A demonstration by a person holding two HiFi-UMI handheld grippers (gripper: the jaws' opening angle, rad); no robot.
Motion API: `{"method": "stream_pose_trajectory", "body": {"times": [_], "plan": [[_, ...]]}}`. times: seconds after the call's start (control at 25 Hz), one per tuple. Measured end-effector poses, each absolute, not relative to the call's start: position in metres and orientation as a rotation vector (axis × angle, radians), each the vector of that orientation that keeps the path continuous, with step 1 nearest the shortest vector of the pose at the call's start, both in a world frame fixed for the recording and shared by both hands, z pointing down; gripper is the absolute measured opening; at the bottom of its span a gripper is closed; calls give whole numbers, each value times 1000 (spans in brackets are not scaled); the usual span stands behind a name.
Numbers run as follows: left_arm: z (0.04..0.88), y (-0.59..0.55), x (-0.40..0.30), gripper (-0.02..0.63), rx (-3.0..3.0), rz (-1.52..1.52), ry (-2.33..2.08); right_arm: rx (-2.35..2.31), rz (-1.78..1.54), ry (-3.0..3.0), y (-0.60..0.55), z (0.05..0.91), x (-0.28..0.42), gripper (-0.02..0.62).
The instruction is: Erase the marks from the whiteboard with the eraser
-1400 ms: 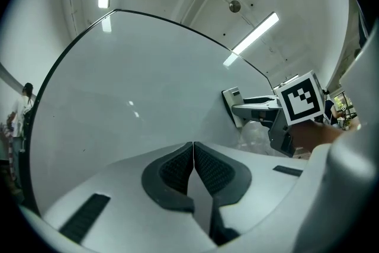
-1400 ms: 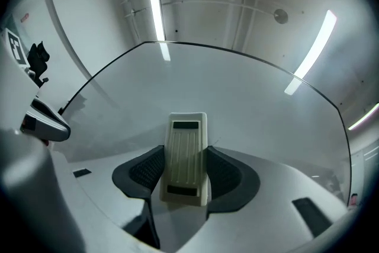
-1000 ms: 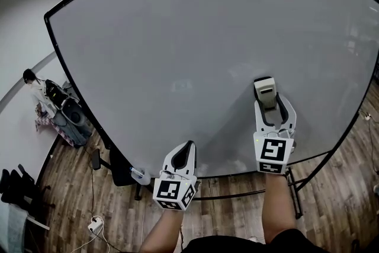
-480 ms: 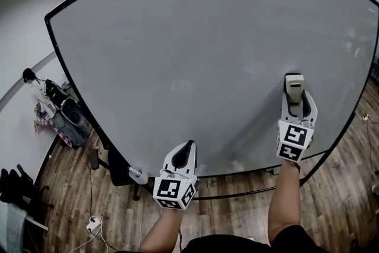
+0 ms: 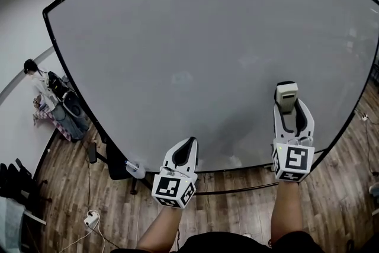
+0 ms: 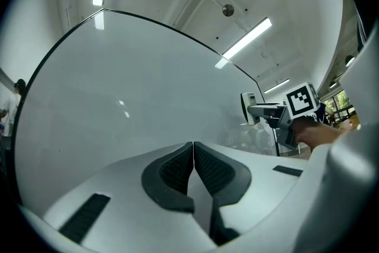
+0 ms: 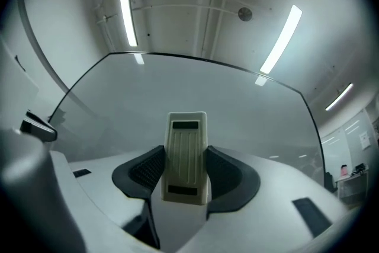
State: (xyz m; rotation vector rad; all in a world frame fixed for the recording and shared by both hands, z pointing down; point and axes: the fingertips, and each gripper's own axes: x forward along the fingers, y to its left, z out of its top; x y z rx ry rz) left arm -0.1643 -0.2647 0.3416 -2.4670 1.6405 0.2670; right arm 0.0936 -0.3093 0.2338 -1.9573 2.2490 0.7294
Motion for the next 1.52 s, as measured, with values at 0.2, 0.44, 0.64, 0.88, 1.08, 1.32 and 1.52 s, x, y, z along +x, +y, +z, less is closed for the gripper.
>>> {"method": "stream_pose_trajectory", "body": {"times": [0.2, 0.44, 0.64, 0.88, 1.08, 1.32, 1.52], "plan": [[352, -263, -149, 21, -2500, 210, 1579, -1815, 802, 2395, -280, 280, 66, 247], [369, -261, -141, 21, -2551, 179, 1558, -1780, 573, 2524, -266, 346, 63, 245], [397, -258, -134, 21, -2603, 128, 1551, -1745, 420, 2610, -254, 387, 51, 245], [416, -252, -125, 21, -2667, 110, 1554, -1655, 471, 2641, -240, 383, 30, 245], [412, -250, -125, 21, -2658, 124, 1562, -1638, 510, 2614, -238, 373, 27, 245], [408, -250, -126, 21, -2648, 127, 1560, -1632, 514, 2606, -239, 372, 21, 245], [413, -248, -125, 21, -2652, 120, 1566, -1628, 500, 2605, -238, 376, 21, 245]]}}
